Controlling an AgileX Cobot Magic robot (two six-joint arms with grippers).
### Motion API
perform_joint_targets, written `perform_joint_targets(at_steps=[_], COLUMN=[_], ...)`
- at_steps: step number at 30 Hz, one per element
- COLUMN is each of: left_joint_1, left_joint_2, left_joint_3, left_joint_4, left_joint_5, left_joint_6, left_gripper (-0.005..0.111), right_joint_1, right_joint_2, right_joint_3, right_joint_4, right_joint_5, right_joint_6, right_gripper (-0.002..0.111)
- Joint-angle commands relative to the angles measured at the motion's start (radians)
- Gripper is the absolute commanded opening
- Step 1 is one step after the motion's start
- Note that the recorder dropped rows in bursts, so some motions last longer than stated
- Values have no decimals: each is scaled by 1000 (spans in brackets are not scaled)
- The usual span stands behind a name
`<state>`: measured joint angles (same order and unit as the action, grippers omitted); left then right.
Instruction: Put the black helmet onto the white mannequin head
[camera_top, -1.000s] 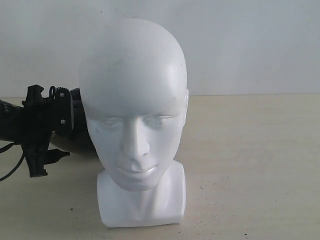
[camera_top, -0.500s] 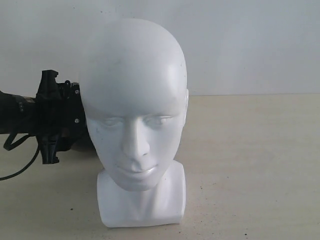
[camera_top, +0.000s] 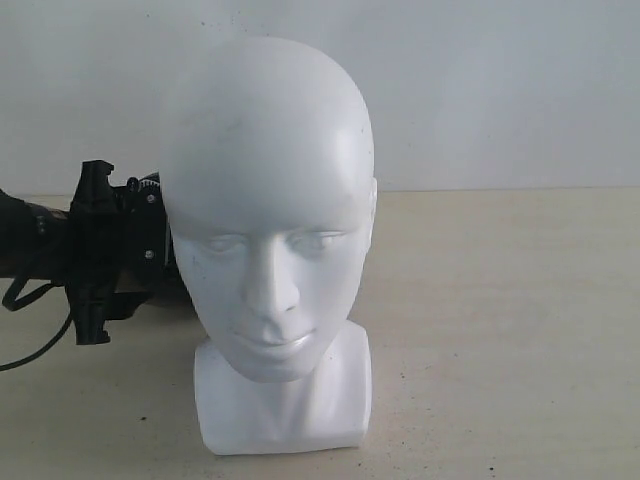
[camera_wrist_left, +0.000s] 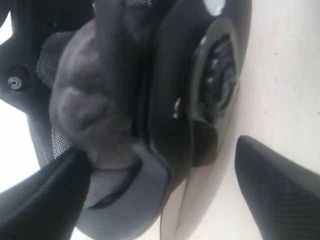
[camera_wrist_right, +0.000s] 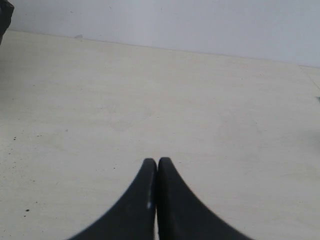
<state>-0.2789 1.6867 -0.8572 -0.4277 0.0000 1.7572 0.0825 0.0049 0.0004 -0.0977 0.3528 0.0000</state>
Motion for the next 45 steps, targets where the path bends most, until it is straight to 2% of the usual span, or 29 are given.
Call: perform_joint_targets(at_steps=[1,14,17,20,26,30,31,34,39,45], left_joint_1=[5,5,5,5,5,5,5,5,5,5], left_joint_2=[20,57,60,66,66,66,66,62,24,-18], left_joint_3=[-5,-5,-5,-5,-5,-5,-5,-5,-5,-5], left_joint_4=[0,2,2,2,-10,-12,-12,-26,-180,-193], left_joint_5=[8,0,0,0,0,0,0,0,0,82], left_joint_6=[1,61,61,61,59,-6,-15,-15,-122,-202], left_gripper=[76,76,73,62,32,8,5,4,4,4], right_joint_1=[-4,-4,-4,-4,-4,-4,-4,-4,-4,-4], right_joint_2=[-5,-5,-5,-5,-5,-5,-5,-5,-5,-5], right_joint_3=[0,0,0,0,0,0,0,0,0,0], right_joint_4=[-5,-5,-5,-5,-5,-5,-5,-5,-5,-5], right_joint_5=[-7,-7,-7,-7,-7,-11,-11,-11,-11,-11], right_joint_6=[0,0,0,0,0,0,0,0,0,0], right_gripper=[0,0,0,0,0,0,0,0,0,0])
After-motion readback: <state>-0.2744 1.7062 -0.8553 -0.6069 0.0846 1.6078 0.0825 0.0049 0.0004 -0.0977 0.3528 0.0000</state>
